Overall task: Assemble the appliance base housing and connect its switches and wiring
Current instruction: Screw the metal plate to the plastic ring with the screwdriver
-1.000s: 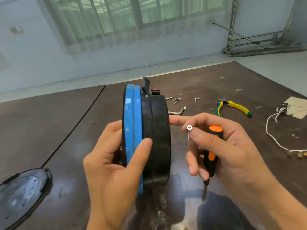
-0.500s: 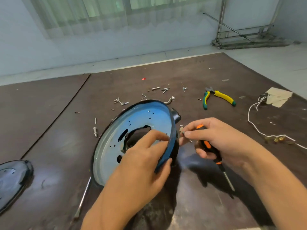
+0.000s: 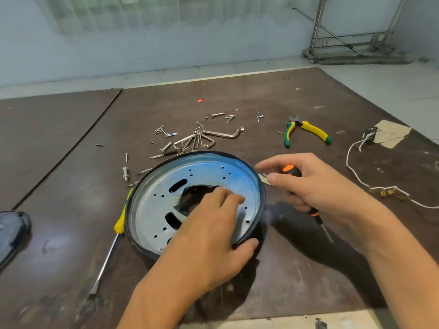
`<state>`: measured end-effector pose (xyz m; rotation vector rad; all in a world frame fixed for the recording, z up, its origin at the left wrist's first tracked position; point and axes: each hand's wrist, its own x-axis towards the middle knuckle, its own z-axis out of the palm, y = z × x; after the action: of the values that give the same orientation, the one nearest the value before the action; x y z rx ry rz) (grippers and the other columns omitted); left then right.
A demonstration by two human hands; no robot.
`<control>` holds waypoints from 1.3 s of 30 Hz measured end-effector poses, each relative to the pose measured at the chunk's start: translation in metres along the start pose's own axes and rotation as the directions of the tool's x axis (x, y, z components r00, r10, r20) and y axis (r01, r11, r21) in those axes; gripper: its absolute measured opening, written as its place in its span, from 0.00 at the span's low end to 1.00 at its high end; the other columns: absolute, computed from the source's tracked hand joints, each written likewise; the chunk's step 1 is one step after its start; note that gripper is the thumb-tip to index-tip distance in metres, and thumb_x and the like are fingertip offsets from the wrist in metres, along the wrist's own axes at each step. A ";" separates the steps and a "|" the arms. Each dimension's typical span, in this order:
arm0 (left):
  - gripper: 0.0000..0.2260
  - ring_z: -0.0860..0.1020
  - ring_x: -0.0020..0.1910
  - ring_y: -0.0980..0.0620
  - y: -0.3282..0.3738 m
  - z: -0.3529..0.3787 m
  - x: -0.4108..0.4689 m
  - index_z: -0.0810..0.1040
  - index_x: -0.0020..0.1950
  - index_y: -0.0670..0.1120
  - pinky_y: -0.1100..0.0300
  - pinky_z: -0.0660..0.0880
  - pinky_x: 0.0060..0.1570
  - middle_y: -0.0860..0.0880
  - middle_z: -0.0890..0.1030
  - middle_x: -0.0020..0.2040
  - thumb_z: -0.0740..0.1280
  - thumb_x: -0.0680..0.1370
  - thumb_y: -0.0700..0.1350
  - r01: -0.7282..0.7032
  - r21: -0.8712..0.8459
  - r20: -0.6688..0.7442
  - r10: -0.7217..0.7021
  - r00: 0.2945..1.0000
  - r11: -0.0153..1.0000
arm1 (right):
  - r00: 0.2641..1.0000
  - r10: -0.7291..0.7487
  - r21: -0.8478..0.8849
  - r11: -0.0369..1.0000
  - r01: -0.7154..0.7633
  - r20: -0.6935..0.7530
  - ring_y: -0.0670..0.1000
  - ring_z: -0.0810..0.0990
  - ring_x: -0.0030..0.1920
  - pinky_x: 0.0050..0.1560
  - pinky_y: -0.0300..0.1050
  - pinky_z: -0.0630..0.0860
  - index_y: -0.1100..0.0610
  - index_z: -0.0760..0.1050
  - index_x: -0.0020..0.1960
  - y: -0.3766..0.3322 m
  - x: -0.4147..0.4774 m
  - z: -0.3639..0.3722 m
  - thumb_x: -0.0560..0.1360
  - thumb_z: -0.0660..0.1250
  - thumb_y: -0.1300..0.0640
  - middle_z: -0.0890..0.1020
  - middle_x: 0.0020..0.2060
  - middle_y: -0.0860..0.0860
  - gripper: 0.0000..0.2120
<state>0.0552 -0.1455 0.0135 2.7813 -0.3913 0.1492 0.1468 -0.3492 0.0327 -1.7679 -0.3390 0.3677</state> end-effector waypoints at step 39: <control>0.20 0.63 0.72 0.55 -0.001 -0.002 0.004 0.78 0.63 0.60 0.51 0.69 0.66 0.55 0.66 0.73 0.65 0.74 0.66 0.088 -0.099 0.085 -0.079 0.993 0.991 | 0.963 -0.223 -0.714 0.649 0.263 0.152 0.43 0.79 0.39 0.42 0.46 0.77 0.44 0.84 0.44 -0.012 0.002 0.035 0.74 0.74 0.49 0.82 0.37 0.42 0.01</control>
<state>0.0595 -0.1454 0.0156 2.7026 -0.2929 -0.0034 0.1334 -0.3148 0.0372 -2.4631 -0.8481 0.0655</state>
